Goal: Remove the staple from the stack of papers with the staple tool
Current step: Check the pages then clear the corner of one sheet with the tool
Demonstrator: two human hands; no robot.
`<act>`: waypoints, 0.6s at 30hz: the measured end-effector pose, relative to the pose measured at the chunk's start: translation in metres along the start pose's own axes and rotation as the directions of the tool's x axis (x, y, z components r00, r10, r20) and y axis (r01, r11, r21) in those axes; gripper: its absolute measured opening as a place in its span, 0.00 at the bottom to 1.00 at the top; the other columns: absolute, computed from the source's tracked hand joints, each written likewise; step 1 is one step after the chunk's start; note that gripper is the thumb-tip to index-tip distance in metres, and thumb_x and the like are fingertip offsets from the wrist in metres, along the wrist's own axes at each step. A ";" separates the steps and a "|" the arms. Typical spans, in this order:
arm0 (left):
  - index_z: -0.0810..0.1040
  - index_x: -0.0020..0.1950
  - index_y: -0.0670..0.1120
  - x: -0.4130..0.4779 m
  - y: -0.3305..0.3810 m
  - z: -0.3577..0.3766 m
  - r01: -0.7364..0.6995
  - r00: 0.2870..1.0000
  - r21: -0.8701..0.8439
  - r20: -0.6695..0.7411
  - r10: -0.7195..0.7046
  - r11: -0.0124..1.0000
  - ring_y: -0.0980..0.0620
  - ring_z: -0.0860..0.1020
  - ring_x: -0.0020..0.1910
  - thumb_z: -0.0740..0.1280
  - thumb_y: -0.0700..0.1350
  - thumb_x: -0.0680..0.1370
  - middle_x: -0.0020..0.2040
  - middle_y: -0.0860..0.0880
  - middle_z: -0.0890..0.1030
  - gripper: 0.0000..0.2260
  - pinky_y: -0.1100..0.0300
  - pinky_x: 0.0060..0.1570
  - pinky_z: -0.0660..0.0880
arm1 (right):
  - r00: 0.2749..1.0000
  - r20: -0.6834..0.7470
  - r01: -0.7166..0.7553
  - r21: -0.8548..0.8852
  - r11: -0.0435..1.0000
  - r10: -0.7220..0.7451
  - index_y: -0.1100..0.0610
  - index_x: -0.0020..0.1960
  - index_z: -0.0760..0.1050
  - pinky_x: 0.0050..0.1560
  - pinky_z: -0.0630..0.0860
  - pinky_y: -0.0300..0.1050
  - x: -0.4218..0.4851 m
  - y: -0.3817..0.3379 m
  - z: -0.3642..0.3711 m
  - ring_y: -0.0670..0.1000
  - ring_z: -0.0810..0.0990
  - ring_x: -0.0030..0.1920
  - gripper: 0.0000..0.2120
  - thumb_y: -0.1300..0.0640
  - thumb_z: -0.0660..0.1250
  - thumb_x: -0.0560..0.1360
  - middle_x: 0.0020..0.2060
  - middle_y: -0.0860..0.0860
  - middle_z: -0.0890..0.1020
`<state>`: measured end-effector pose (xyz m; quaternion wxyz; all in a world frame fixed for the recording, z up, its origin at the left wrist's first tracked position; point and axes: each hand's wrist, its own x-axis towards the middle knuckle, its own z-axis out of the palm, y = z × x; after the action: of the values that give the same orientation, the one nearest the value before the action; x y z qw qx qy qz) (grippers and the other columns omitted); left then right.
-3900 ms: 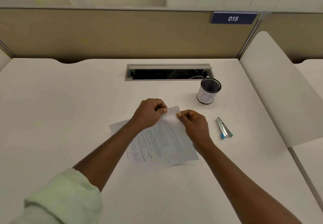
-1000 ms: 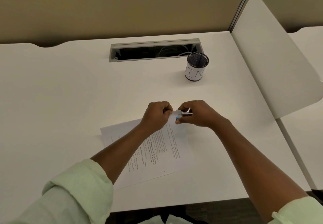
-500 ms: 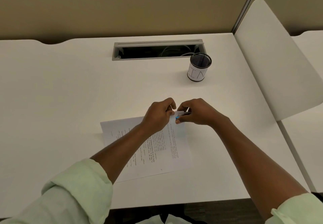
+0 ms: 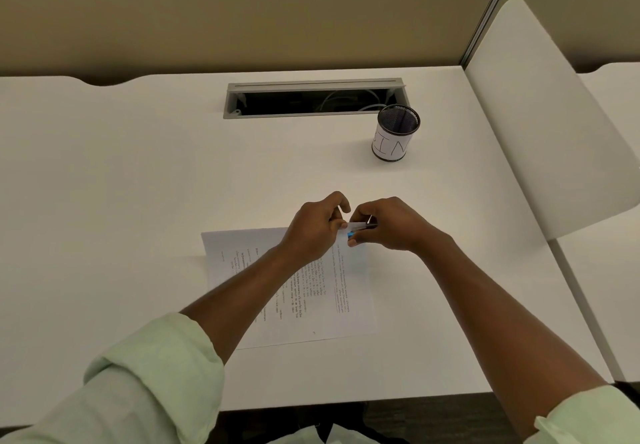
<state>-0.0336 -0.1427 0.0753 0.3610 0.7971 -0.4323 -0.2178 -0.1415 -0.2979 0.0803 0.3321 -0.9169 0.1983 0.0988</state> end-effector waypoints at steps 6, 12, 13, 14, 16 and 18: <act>0.77 0.55 0.45 0.000 -0.004 0.001 -0.002 1.000 -0.005 -0.013 0.002 1.000 0.62 0.78 0.35 0.66 0.35 0.80 0.39 0.47 0.82 0.07 0.70 0.36 0.70 | 0.998 -0.050 0.022 -0.006 1.000 -0.022 0.55 0.50 0.84 0.46 0.79 0.56 -0.002 0.001 0.005 0.53 0.81 0.42 0.13 0.49 0.78 0.71 0.42 0.51 0.86; 0.79 0.55 0.46 0.001 -0.010 0.004 -0.014 0.999 -0.012 -0.035 0.014 1.000 0.54 0.80 0.38 0.67 0.36 0.80 0.39 0.50 0.81 0.07 0.68 0.37 0.72 | 0.999 -0.026 0.028 0.067 0.997 -0.026 0.53 0.55 0.83 0.47 0.79 0.45 -0.005 0.008 0.003 0.49 0.81 0.47 0.16 0.47 0.78 0.71 0.48 0.47 0.85; 0.79 0.54 0.46 0.002 -0.012 0.003 -0.001 0.999 -0.019 -0.051 0.000 1.000 0.53 0.80 0.38 0.67 0.37 0.80 0.39 0.50 0.82 0.06 0.67 0.36 0.72 | 0.998 -0.051 0.028 0.103 0.994 -0.023 0.53 0.55 0.82 0.45 0.77 0.40 -0.006 0.012 0.002 0.46 0.81 0.46 0.17 0.46 0.78 0.71 0.48 0.45 0.84; 0.80 0.53 0.45 0.003 -0.015 0.002 0.024 0.997 -0.036 -0.076 -0.027 0.999 0.53 0.80 0.38 0.67 0.37 0.79 0.39 0.49 0.82 0.06 0.67 0.36 0.72 | 0.995 -0.094 0.029 0.138 0.990 -0.016 0.52 0.54 0.82 0.44 0.75 0.35 -0.007 0.017 0.000 0.43 0.81 0.45 0.17 0.45 0.79 0.70 0.47 0.42 0.84; 0.83 0.50 0.45 0.006 -0.023 0.000 0.106 0.983 -0.096 -0.142 -0.119 0.990 0.52 0.80 0.39 0.68 0.37 0.78 0.40 0.47 0.84 0.05 0.70 0.38 0.72 | 0.976 -0.214 0.004 0.200 0.980 0.039 0.50 0.51 0.82 0.41 0.73 0.28 -0.011 0.029 -0.001 0.36 0.80 0.42 0.15 0.45 0.79 0.69 0.44 0.39 0.83; 0.84 0.49 0.45 0.007 -0.033 -0.003 0.204 0.953 -0.168 -0.192 -0.235 0.964 0.54 0.78 0.39 0.69 0.37 0.78 0.40 0.48 0.83 0.05 0.73 0.37 0.70 | 0.931 -0.328 -0.087 0.220 0.972 0.158 0.49 0.49 0.81 0.39 0.73 0.28 -0.011 0.044 -0.002 0.37 0.80 0.40 0.14 0.43 0.79 0.69 0.41 0.39 0.83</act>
<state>-0.0099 -0.1355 0.0518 0.4357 0.8302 -0.2830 -0.2022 -0.1700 -0.3264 0.0599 0.3770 -0.8673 0.3190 -0.0627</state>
